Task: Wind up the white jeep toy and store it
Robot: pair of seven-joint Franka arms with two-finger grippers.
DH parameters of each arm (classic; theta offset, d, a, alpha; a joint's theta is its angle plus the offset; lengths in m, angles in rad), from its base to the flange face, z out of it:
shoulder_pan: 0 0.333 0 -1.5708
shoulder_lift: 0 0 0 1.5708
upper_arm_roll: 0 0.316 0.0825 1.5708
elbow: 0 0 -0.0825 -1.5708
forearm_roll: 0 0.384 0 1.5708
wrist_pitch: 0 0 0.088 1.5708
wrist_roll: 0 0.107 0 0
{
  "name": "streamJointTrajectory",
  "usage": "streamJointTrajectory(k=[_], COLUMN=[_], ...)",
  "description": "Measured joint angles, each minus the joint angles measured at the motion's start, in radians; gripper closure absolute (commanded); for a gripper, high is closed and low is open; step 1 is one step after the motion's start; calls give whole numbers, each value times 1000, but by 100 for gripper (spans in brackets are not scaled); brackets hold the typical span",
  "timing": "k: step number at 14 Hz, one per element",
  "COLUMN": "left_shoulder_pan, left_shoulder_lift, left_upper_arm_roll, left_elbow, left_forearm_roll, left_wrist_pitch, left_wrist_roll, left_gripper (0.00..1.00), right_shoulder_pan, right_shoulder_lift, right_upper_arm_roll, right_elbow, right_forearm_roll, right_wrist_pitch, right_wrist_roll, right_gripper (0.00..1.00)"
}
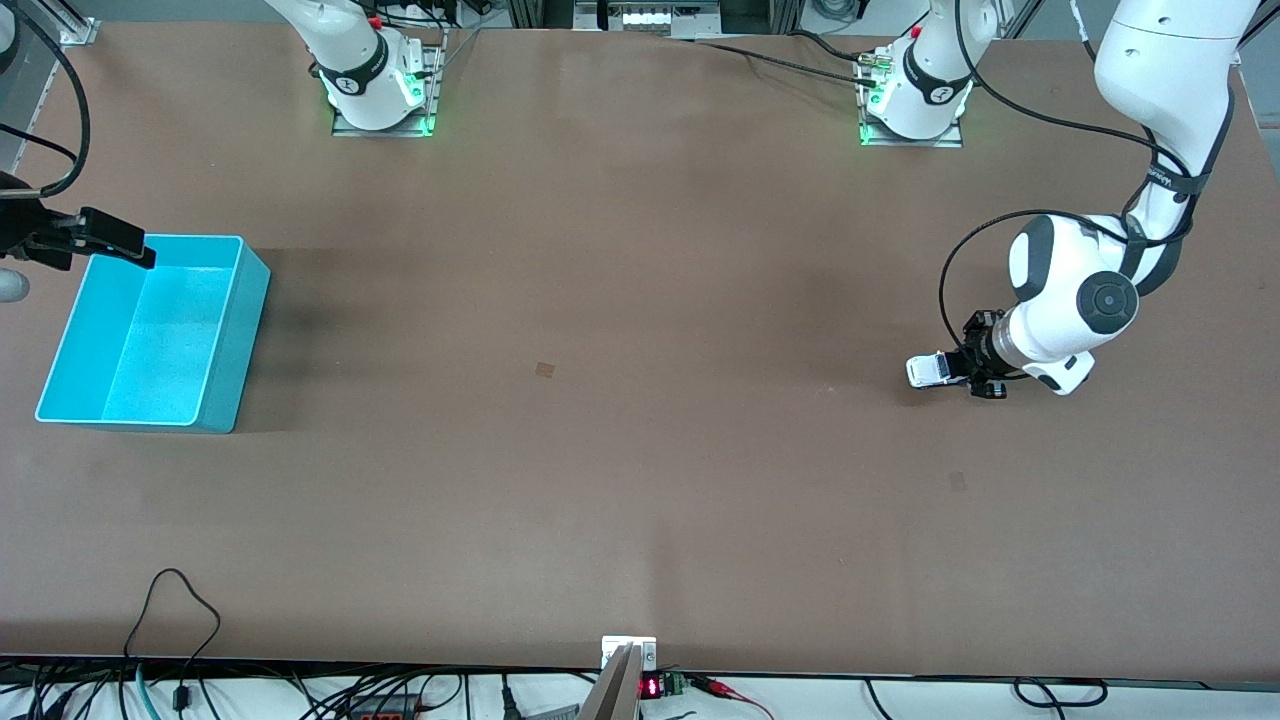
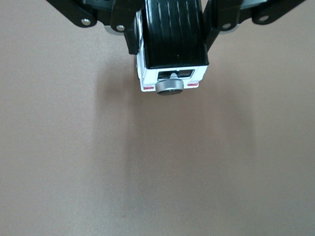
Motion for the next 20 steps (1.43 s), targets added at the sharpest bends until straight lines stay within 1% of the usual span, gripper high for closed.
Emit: streamJointTrajectory(k=[3,9,13,20], left_shoulder_pan=[1,6,6,12], left_shoulder_lift=[-18,-55,-73,-74], left_upper_arm_roll=[-1,-1,-1,-1], left_elbow=[-26,-80,-89,-106], left_forearm_roll=[0,0,0,0], left_wrist_pitch=[-2,-4,-23,-20], left_wrist_roll=[39,44,42,42], left_gripper=[65,65,65,65], right_shoulder_pan=[-1,-1,-1,-1], right_shoulder_lift=[0,0,0,0], right_upper_arm_roll=[0,0,0,0], right_elbow=[0,0,0,0], right_forearm_roll=[0,0,0,0], right_wrist_pitch=[0,0,1,16], right_wrist_roll=[0,0,0,0], right_gripper=[0,0,0,0])
